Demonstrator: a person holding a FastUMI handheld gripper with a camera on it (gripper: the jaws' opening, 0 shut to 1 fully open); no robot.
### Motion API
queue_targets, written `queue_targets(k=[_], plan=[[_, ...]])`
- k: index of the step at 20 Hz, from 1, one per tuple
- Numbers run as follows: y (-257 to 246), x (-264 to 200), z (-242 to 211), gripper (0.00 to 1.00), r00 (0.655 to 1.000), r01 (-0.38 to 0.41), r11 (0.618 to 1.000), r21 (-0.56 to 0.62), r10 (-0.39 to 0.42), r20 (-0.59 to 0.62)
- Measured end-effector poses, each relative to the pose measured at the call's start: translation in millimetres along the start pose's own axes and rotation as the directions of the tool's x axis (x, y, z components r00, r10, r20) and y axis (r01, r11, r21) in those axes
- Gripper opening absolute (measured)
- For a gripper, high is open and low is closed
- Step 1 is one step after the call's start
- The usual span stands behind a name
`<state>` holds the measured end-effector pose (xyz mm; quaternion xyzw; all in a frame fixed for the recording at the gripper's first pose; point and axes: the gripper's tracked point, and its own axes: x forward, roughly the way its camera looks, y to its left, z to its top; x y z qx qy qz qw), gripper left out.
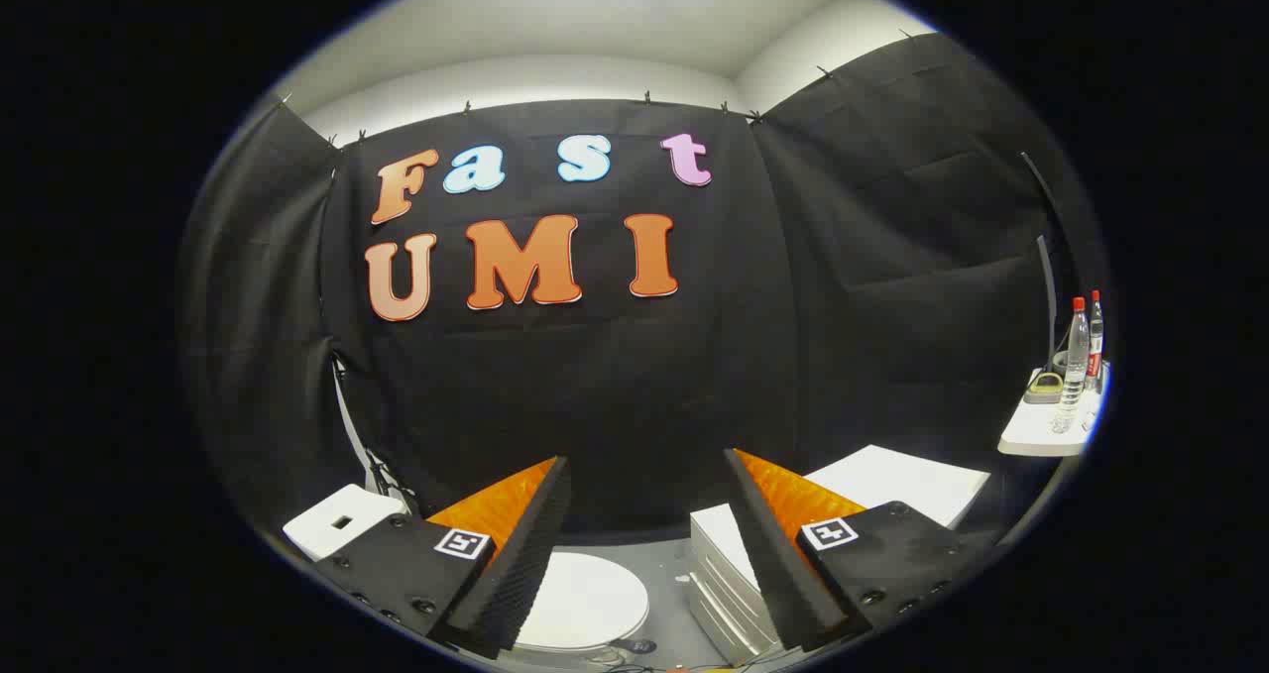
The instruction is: Open the toilet lid.
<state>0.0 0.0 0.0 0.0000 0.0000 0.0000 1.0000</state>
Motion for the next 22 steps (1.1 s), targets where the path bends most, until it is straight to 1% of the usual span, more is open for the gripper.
queue_targets(k=[7, 10, 14, 17, 19, 22], plan=[[-2.1, -3.9, 3.6, 0.98, 1.0, 0.006, 0.999, -0.036, -0.006, 0.002], [-4.0, -9.4, 1.6, 0.98, 1.0, 0.001, 1.0, -0.031, 0.0, 0.001], [-12.6, -11.2, 6.4, 0.98, 1.0, 0.019, 1.0, -0.022, -0.018, 0.017], [-8.3, -10.1, 6.3, 0.98, 1.0, 0.012, 0.999, -0.032, -0.011, 0.02], [-2.4, -8.6, 2.0, 0.98, 1.0, 0.001, 1.0, -0.013, 0.0, 0.022], [10.1, -10.2, -11.2, 0.98, 0.999, -0.04, 0.999, 0.034, 0.039, 0.031]])
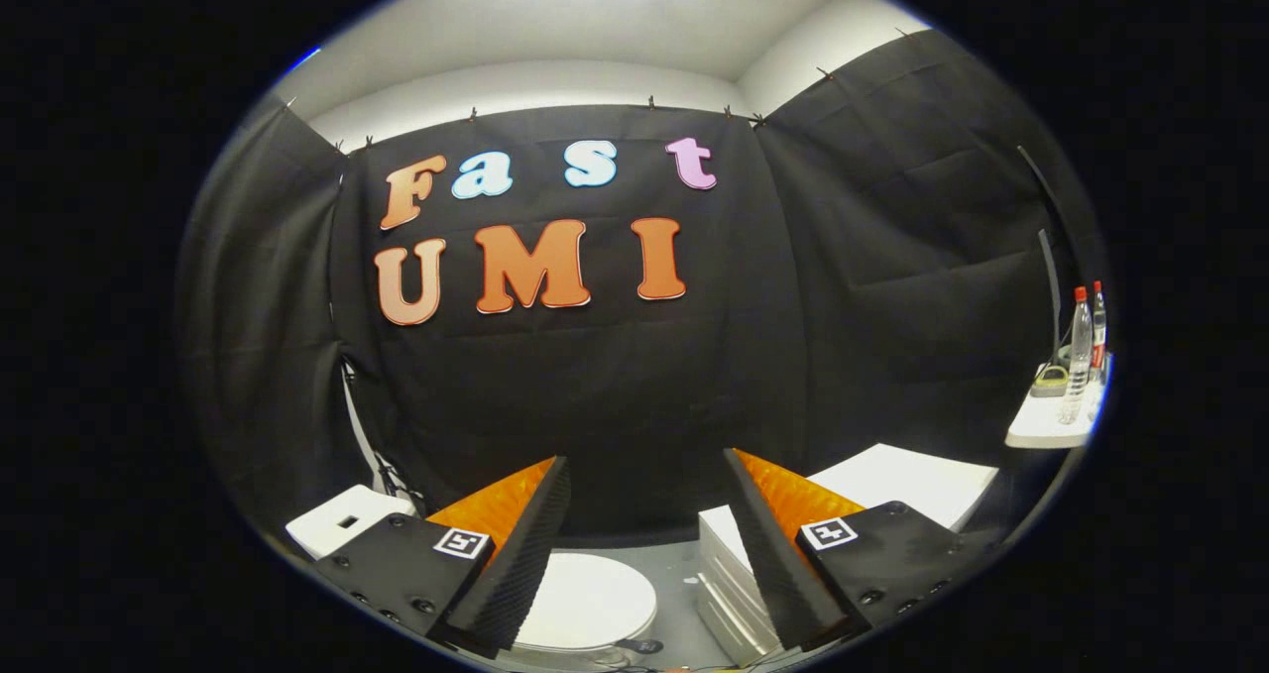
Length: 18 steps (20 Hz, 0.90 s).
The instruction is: Open the toilet lid.
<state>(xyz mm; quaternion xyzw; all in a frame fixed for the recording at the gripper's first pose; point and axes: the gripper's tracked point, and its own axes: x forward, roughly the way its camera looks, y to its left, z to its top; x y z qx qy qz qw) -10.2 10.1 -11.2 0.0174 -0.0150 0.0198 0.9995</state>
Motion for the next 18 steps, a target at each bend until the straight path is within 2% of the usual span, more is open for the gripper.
queue_targets(k=[5, 13, 16, 18], plan=[[-1.1, 15.5, -51.0, 0.98, 1.0, -0.005, 0.996, 0.094, 0.005, 0.005], [-15.6, 27.6, -218.3, 0.98, 0.98, 0.07, 0.991, 0.117, -0.046, -0.193], [-25.0, 29.4, -280.7, 0.99, 0.957, 0.129, 0.977, 0.168, -0.078, -0.278], [-31.8, 27.1, -321.2, 0.99, 0.935, 0.166, 0.973, 0.161, -0.103, -0.339]])
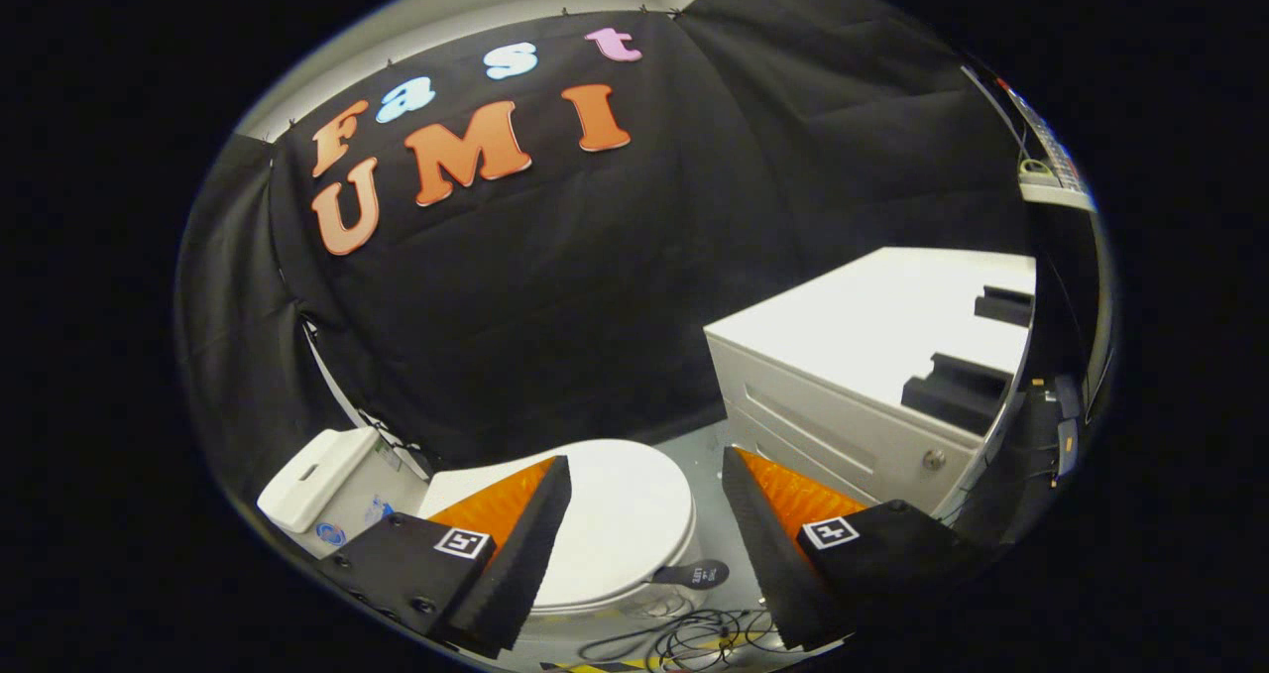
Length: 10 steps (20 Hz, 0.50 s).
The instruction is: Open the toilet lid.
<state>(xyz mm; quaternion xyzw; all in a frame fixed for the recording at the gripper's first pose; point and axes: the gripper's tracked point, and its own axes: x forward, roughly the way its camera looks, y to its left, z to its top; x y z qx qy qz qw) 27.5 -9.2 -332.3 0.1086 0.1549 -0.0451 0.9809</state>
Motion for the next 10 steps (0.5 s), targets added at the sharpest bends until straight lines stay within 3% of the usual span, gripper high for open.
queue_targets(k=[3, 10], plan=[[-16.5, 7.8, -45.2, 0.99, 0.997, 0.04, 0.999, 0.006, -0.04, -0.065], [-45.4, 12.8, -102.8, 0.99, 0.976, 0.137, 0.953, 0.271, -0.083, -0.203]])
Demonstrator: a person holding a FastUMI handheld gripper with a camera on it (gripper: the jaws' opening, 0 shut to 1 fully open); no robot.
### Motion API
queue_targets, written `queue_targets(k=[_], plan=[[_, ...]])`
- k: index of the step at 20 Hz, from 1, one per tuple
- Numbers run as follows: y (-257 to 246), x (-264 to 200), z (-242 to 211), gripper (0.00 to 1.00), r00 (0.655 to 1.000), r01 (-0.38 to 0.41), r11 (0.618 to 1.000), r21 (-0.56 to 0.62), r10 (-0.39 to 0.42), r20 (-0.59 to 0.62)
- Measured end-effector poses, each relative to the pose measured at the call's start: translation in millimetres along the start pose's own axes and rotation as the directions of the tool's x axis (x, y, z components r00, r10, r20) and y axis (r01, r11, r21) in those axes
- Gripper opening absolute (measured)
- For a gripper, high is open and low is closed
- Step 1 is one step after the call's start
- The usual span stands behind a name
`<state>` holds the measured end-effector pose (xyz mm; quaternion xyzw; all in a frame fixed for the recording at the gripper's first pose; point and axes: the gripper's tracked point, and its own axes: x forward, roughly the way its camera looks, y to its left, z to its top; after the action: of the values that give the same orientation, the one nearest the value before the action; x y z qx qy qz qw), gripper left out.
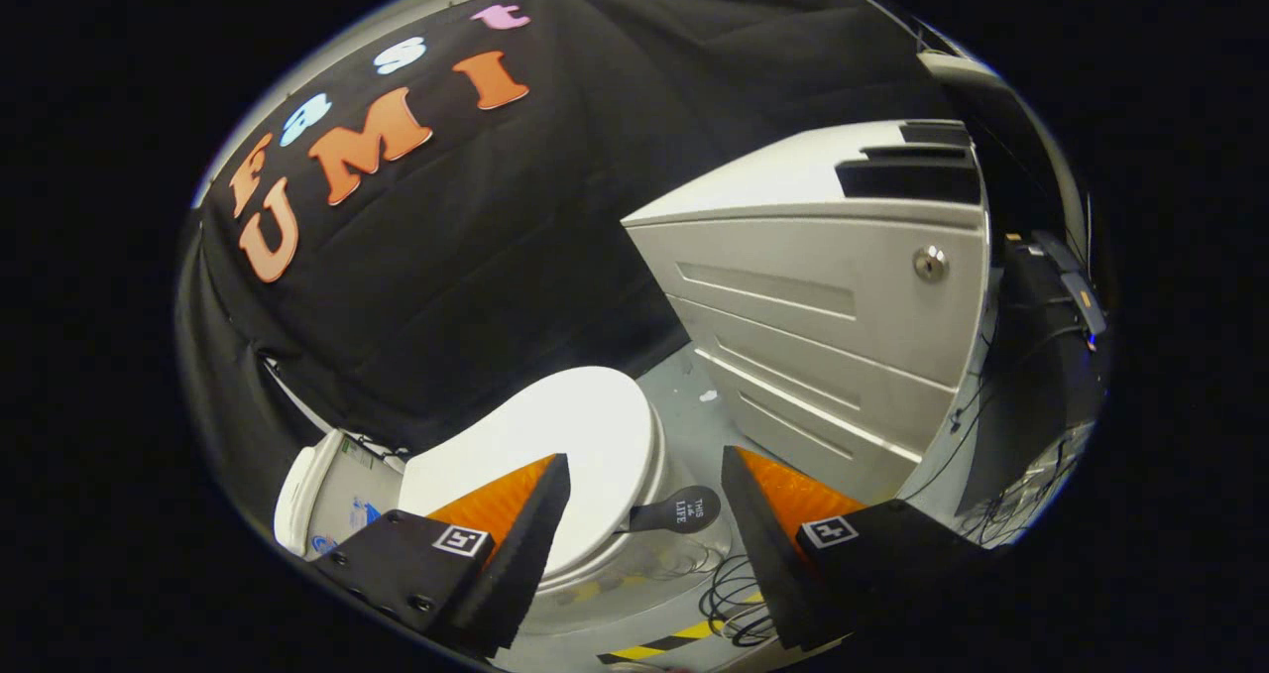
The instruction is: Open the toilet lid.
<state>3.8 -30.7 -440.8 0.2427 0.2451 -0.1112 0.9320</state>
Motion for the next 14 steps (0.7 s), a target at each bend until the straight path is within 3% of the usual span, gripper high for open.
queue_targets(k=[4, 8, 14], plan=[[-22.4, 10.7, -23.1, 0.99, 0.996, 0.049, 0.993, 0.107, -0.041, -0.08], [-26.0, 22.1, -40.3, 0.99, 0.987, 0.069, 0.952, 0.299, -0.022, -0.157], [-34.4, 45.2, -58.3, 0.85, 0.977, 0.101, 0.899, 0.427, -0.009, -0.212]])
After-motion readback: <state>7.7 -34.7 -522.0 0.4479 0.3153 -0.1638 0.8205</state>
